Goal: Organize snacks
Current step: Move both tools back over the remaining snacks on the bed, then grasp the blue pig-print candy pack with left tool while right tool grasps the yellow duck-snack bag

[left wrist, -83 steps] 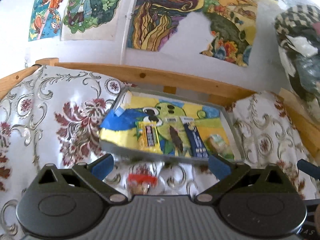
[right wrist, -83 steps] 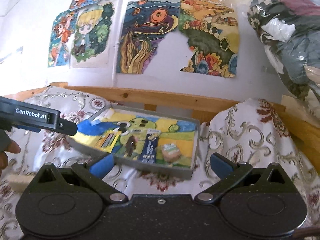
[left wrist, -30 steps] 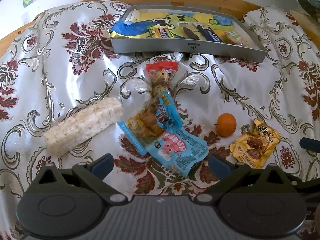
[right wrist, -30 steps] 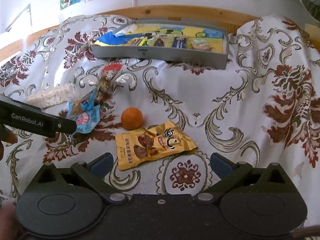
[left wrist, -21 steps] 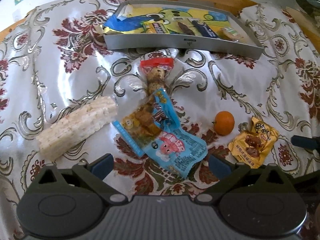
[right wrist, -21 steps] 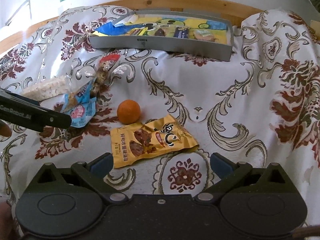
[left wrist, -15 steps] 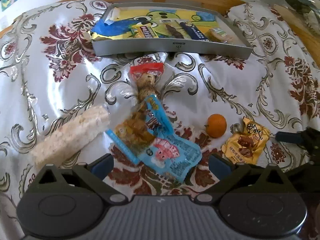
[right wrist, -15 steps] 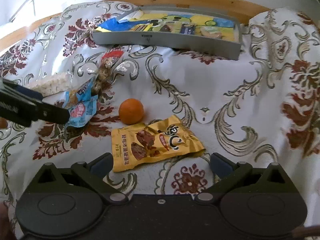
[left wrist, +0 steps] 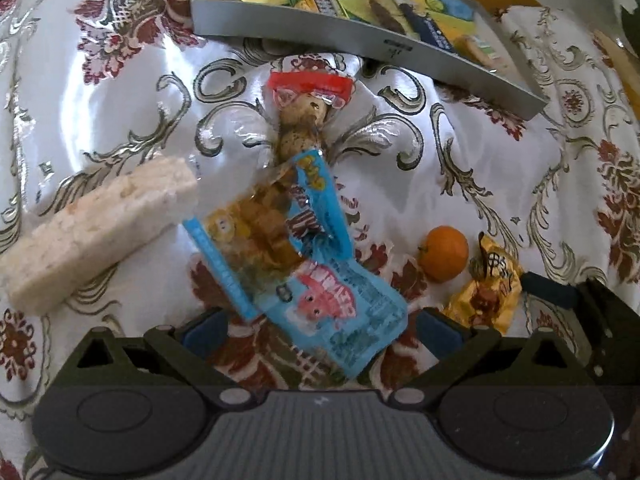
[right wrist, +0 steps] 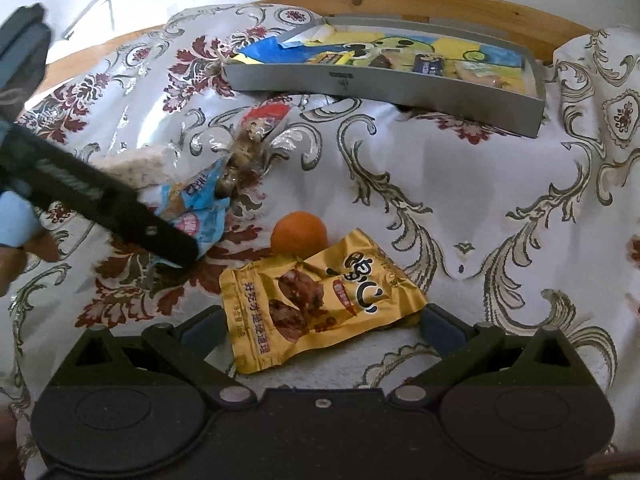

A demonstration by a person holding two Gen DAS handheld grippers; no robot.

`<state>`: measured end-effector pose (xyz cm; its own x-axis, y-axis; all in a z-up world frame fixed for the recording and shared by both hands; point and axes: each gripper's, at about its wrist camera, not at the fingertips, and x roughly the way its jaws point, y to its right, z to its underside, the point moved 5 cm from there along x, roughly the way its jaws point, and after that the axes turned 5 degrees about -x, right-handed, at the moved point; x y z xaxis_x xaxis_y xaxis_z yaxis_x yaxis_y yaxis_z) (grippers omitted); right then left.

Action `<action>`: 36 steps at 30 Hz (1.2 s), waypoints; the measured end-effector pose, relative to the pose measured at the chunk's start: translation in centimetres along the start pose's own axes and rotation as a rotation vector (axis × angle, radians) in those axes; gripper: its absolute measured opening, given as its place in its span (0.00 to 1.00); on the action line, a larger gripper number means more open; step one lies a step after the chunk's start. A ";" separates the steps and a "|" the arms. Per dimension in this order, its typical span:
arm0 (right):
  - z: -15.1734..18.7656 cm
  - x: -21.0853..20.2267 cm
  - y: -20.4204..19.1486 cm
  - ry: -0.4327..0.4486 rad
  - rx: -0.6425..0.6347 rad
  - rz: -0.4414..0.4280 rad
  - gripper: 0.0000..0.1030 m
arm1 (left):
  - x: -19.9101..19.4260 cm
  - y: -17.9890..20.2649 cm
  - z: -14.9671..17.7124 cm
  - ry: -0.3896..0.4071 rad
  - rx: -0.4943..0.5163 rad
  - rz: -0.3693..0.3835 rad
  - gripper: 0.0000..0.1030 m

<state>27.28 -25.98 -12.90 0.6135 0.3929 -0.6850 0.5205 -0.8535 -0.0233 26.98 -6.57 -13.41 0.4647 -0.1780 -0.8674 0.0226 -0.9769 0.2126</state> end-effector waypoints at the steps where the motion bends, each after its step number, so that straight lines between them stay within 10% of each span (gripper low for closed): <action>1: 0.0 -0.1 0.0 0.002 0.002 -0.003 0.99 | 0.5 0.1 -0.3 -0.016 -0.003 -0.012 0.99; 20: 0.4 -1.6 -0.3 -0.051 0.090 -0.003 0.97 | 2.9 1.0 -1.6 -0.071 -0.085 -0.173 0.88; 36: 0.0 -1.5 0.2 0.018 0.043 0.069 0.39 | 0.3 1.6 1.0 -0.064 0.036 -0.065 0.78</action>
<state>26.43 -26.75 -11.90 0.6582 0.3383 -0.6726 0.4509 -0.8925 -0.0076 26.27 -8.31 -13.77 0.4056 -0.1200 -0.9062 0.0182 -0.9901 0.1392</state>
